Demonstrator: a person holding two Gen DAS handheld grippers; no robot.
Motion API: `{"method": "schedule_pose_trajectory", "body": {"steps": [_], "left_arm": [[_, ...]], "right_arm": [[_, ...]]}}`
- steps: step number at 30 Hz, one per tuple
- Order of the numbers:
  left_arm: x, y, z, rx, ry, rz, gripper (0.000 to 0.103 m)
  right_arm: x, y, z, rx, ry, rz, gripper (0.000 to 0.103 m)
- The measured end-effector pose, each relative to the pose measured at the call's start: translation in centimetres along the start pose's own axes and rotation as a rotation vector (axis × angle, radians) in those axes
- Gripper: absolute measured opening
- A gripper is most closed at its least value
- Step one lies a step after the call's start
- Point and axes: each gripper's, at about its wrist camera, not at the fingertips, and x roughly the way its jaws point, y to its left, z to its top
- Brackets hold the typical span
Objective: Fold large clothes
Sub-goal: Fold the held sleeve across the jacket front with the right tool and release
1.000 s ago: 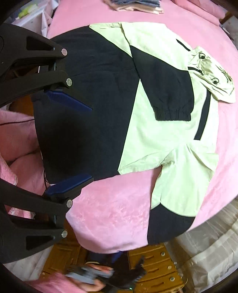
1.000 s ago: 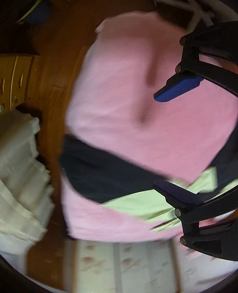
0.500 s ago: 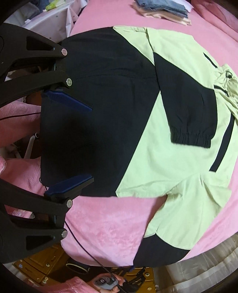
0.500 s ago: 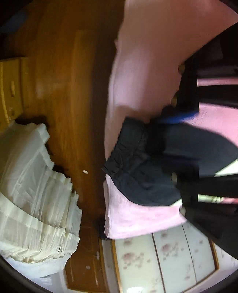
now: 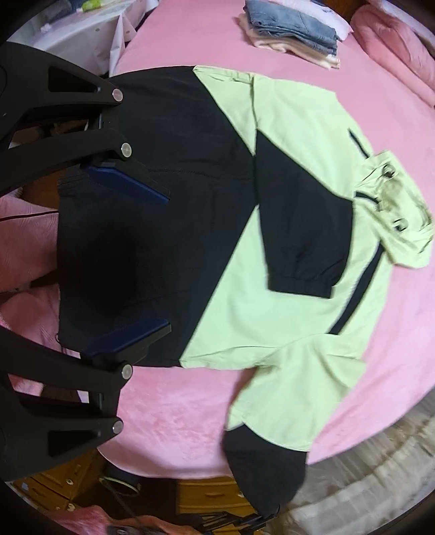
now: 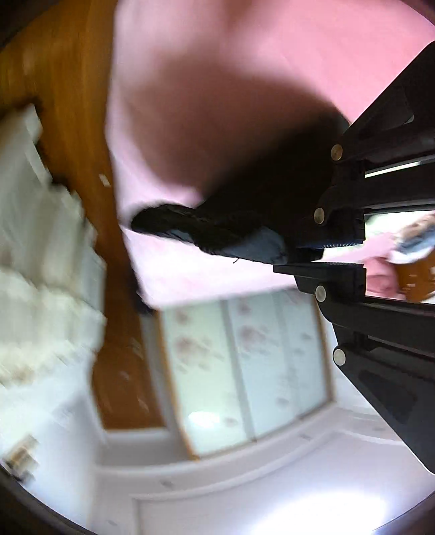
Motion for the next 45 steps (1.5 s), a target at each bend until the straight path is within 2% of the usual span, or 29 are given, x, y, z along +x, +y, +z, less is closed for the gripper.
{"method": "schedule_pose_trajectory", "body": {"steps": [3,9,14,16,19,22,23,25,27,29,30,31,32,33,36,40,43,45], "left_arm": [[-1.1,2.0,0.2,-0.027,-0.045,-0.019,0.068],[-1.9,8.3,0.5,-0.058,-0.078,-0.039,0.068],[-1.8,15.3,1.1,-0.051,-0.106,-0.023,0.068],[-1.3,17.9,1.3,-0.051,-0.107,-0.019,0.068],[-0.5,22.1,1.6,-0.056,-0.084,-0.016,0.068],[0.7,25.8,1.9,-0.068,-0.068,-0.015,0.068],[1.3,27.0,2.0,-0.074,-0.058,-0.010,0.068],[2.4,28.3,2.0,-0.081,-0.035,-0.004,0.068],[3.4,29.2,2.2,-0.086,-0.006,0.003,0.068],[4.0,29.6,2.5,-0.092,0.001,-0.008,0.068],[4.4,29.6,2.8,-0.090,0.002,-0.012,0.068],[4.6,29.6,3.0,-0.085,0.004,-0.017,0.068],[4.8,29.5,3.3,-0.078,0.007,-0.020,0.068],[5.2,29.4,3.8,-0.066,0.008,-0.020,0.068],[5.6,28.6,5.2,-0.057,-0.010,-0.031,0.068],[6.8,27.0,7.7,-0.057,-0.061,-0.136,0.068],[8.8,24.5,9.8,-0.051,-0.083,-0.228,0.068],[10.4,22.9,11.0,-0.050,-0.079,-0.250,0.068]], "right_arm": [[2.9,4.1,-4.6,-0.073,0.093,0.026,0.007],[8.9,9.4,-13.6,-0.168,0.217,0.040,0.006],[14.3,11.7,-20.9,-0.203,0.290,0.033,0.006],[17.1,12.1,-24.1,-0.234,0.326,-0.001,0.006],[21.3,13.0,-30.6,-0.365,0.392,-0.153,0.006],[26.1,13.6,-37.2,-0.647,0.440,-0.413,0.007],[27.9,13.4,-39.7,-0.777,0.456,-0.516,0.007],[30.7,12.0,-44.2,-0.978,0.502,-0.637,0.006],[32.9,10.4,-47.4,-1.085,0.547,-0.725,0.007],[33.7,9.0,-49.3,-1.097,0.579,-0.750,0.008],[34.0,8.4,-50.0,-1.086,0.607,-0.757,0.014],[34.5,7.8,-50.1,-1.062,0.647,-0.749,0.035],[33.4,3.6,-48.9,-1.044,0.681,-0.740,0.050],[33.1,3.7,-49.4,-1.028,0.703,-0.716,0.074],[30.2,2.6,-50.0,-1.107,0.667,-0.683,0.077],[26.1,5.4,-50.2,-1.204,0.621,-0.696,0.079],[23.3,6.8,-48.6,-1.260,0.538,-0.732,0.080],[20.9,6.5,-47.1,-1.284,0.488,-0.778,0.080]]}}
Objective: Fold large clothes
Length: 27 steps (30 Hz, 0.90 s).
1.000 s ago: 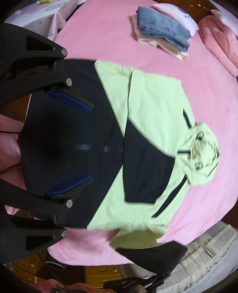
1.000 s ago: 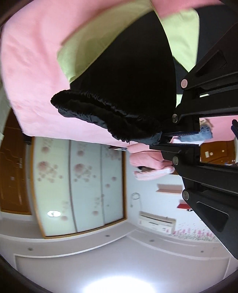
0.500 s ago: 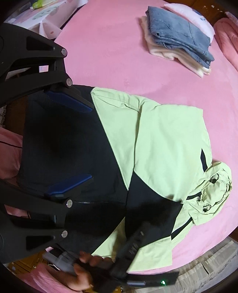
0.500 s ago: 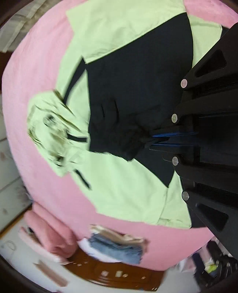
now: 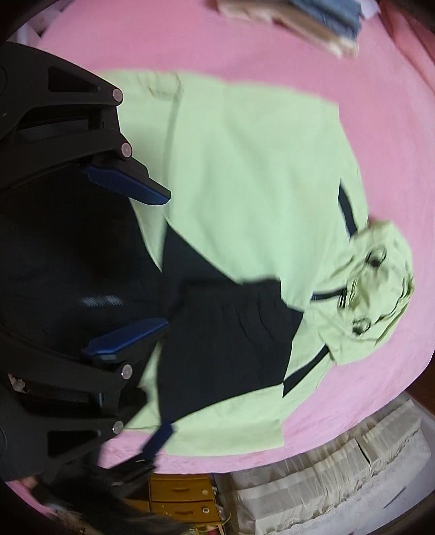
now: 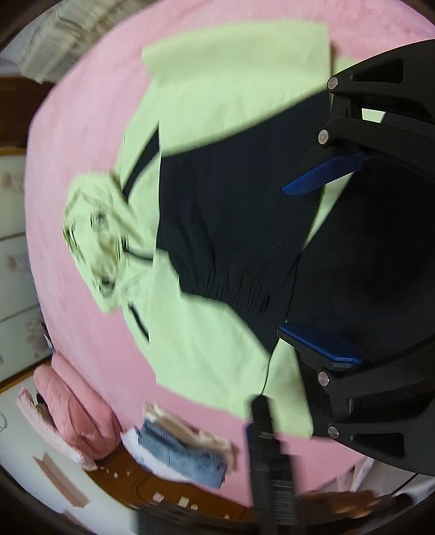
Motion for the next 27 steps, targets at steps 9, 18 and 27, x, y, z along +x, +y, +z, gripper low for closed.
{"method": "schedule_pose_trajectory", "body": {"steps": [9,18,27], "left_arm": [[10.9,-4.4,3.5,-0.022,0.162,0.151,0.068],[14.1,-11.8,3.3,0.214,0.206,0.297,0.032],[5.3,-16.0,8.0,0.230,-0.077,0.330,0.024]], "right_arm": [[-2.1,-11.0,-4.8,0.166,0.045,-0.158,0.080],[-1.4,-23.5,-8.1,0.261,0.119,-0.237,0.080],[0.2,-29.8,-8.7,0.195,0.089,-0.260,0.080]]}}
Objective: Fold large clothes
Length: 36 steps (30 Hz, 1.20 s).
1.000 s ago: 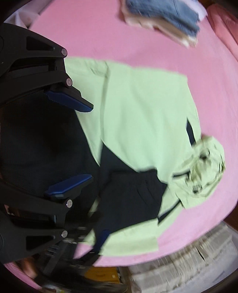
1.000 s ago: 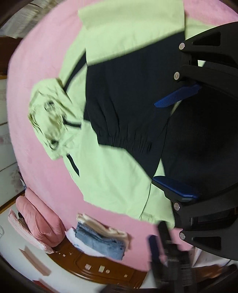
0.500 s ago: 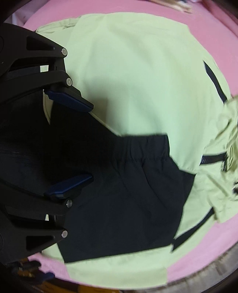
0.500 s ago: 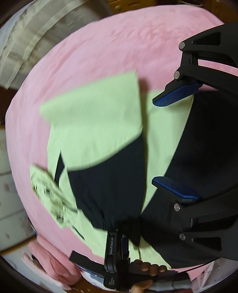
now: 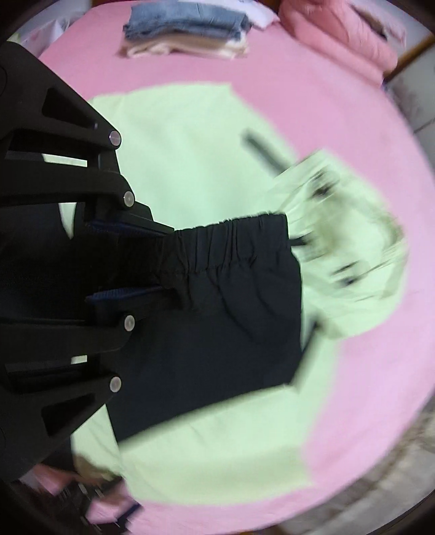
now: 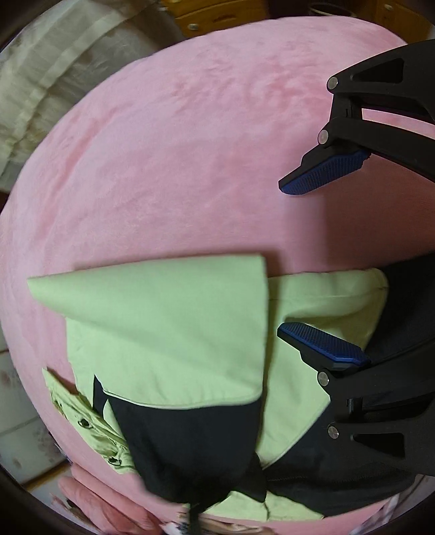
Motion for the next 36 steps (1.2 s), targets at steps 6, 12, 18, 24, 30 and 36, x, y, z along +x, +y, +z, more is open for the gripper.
{"method": "schedule_pose_trajectory", "body": {"steps": [6,12,18,24,30,36], "left_arm": [[-4.6,3.4,3.5,-0.100,-0.117,0.034,0.024],[-1.4,7.9,-0.1,-0.181,0.009,0.078,0.024],[5.6,10.9,-5.3,-0.213,0.199,0.093,0.024],[12.3,12.1,-8.6,-0.213,0.382,0.152,0.028],[10.8,12.4,-7.7,-0.246,0.343,0.194,0.041],[2.4,12.5,-9.0,-0.380,-0.061,0.226,0.054]], "right_arm": [[0.3,-2.2,0.5,-0.012,-0.033,0.018,0.080],[0.7,-3.6,1.0,-0.027,-0.047,0.051,0.080],[-0.5,-4.8,0.7,-0.034,-0.062,0.092,0.080],[-2.4,-3.3,2.1,0.043,-0.089,0.137,0.075],[-3.7,1.1,4.5,0.031,-0.092,0.154,0.035],[-3.6,9.5,4.7,-0.005,-0.055,0.449,0.008]]}}
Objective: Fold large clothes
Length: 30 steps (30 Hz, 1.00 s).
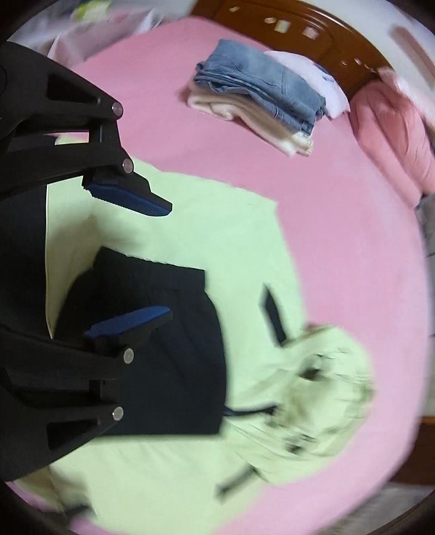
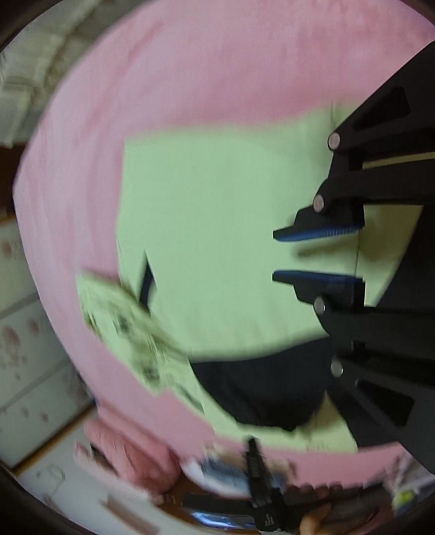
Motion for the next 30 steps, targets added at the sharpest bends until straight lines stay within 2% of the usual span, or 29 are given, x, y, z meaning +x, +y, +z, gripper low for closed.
{"method": "schedule_pose_trajectory", "body": {"steps": [1,2,3,4,5,6,7,8,10,12,13,16,17,18,19,20,22,24,26,27,28,30], "left_arm": [[-0.2,0.2,-0.4,-0.034,0.018,-0.076,0.054],[0.4,-0.1,-1.0,-0.045,0.077,-0.163,0.053],[1.2,-0.7,-1.3,-0.034,0.137,-0.212,0.051],[2.2,-1.1,-1.7,-0.016,0.187,-0.227,0.039],[3.6,-1.7,-2.1,0.004,0.254,-0.224,0.021],[5.5,-2.3,-3.2,0.013,0.356,-0.201,0.017],[6.9,-2.6,-4.1,0.004,0.419,-0.176,0.012],[7.9,-2.7,-4.7,-0.007,0.449,-0.157,0.011],[9.0,-2.6,-5.2,-0.006,0.441,-0.141,0.011],[9.5,-2.5,-5.1,0.005,0.438,-0.117,0.011],[9.7,-2.4,-5.0,0.003,0.444,-0.121,0.011],[10.1,-1.6,-4.7,-0.006,0.438,-0.140,0.010],[10.2,-1.4,-4.8,-0.001,0.433,-0.149,0.010],[10.4,-1.4,-4.9,0.004,0.433,-0.156,0.009],[10.5,-1.4,-5.1,0.009,0.434,-0.167,0.008],[10.6,-1.3,-5.3,0.010,0.434,-0.176,0.008],[10.7,-0.7,-5.8,0.008,0.419,-0.203,0.008],[10.8,0.1,-6.0,-0.004,0.409,-0.228,0.008],[10.2,0.7,-6.2,-0.009,0.399,-0.233,0.008],[9.6,1.0,-6.0,0.011,0.382,-0.226,0.008],[8.4,0.8,-6.2,0.044,0.338,-0.232,0.008],[5.7,0.3,-6.6,0.093,0.241,-0.337,0.008]], "right_arm": [[1.1,1.1,0.0,0.003,0.025,0.056,0.004],[2.2,2.4,-0.1,0.008,0.056,0.116,0.004],[3.3,3.8,-0.2,0.008,0.080,0.156,0.004],[4.7,5.5,-0.4,-0.003,0.112,0.190,0.003],[5.9,6.8,-0.7,-0.025,0.149,0.202,0.003],[7.0,8.0,-1.1,-0.043,0.185,0.195,0.003],[7.9,8.5,-1.1,-0.039,0.211,0.184,0.003],[8.6,8.6,-1.1,-0.020,0.230,0.172,0.003],[9.1,7.7,-1.0,0.007,0.251,0.119,0.003],[8.2,5.1,-0.7,0.038,0.235,0.066,0.003],[7.5,3.4,-0.6,0.073,0.219,0.070,0.000],[4.3,-2.8,-0.5,0.179,0.124,0.009,0.000],[3.1,-4.6,-0.5,0.209,0.093,-0.041,0.000],[1.8,-6.5,-0.6,0.223,0.068,-0.150,0.000],[1.0,-7.4,-0.6,0.227,0.055,-0.179,0.000],[0.3,-8.3,-0.6,0.238,0.046,-0.171,0.000],[-0.4,-7.7,-0.4,0.183,0.036,-0.216,0.000],[-0.7,-5.9,0.3,0.103,-0.001,-0.341,0.000],[-1.5,-4.8,0.6,0.144,-0.063,-0.468,0.000],[-2.1,-4.0,0.6,0.196,-0.109,-0.444,0.000],[-2.3,-3.7,0.7,0.230,-0.128,-0.363,0.000],[-1.3,-1.8,0.6,0.278,-0.087,-0.115,0.000]]}}
